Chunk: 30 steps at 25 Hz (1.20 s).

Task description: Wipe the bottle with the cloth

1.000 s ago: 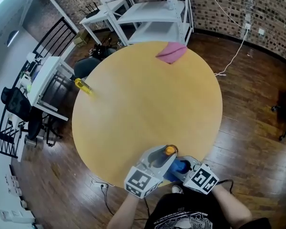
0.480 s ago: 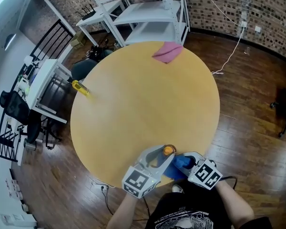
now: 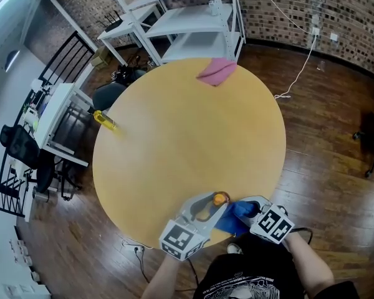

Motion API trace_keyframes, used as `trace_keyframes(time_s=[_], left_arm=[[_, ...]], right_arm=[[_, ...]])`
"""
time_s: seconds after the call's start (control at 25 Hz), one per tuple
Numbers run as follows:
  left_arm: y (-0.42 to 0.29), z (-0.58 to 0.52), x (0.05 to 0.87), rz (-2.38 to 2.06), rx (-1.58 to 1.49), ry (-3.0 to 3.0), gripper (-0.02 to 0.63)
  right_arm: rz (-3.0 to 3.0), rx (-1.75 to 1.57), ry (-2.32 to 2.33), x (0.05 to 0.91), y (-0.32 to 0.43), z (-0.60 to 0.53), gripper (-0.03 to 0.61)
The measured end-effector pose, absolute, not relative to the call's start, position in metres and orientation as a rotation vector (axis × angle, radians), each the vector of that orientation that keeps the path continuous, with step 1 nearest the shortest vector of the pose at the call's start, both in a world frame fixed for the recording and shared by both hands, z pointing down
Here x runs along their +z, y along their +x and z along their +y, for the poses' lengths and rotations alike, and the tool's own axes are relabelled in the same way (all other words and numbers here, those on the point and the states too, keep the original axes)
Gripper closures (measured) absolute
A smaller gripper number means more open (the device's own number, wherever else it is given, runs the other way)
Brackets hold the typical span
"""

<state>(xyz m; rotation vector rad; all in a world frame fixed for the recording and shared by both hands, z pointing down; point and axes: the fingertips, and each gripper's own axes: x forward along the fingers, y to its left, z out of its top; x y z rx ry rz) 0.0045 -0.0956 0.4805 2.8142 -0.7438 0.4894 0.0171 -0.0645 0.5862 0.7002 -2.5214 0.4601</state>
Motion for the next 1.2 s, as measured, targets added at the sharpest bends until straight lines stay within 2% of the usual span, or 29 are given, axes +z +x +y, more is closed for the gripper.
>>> trace_keyframes(time_s=[0.84, 1.2], left_arm=[[0.01, -0.094, 0.483, -0.722, 0.466, 2.823, 0.471], [0.01, -0.094, 0.483, -0.715, 0.446, 2.826, 0.471]], right_arm=[[-2.502, 0.405, 0.724, 0.569, 0.05, -0.119, 0.494], [-2.544, 0.533, 0.764, 0.571, 0.05, -0.146, 0.495]])
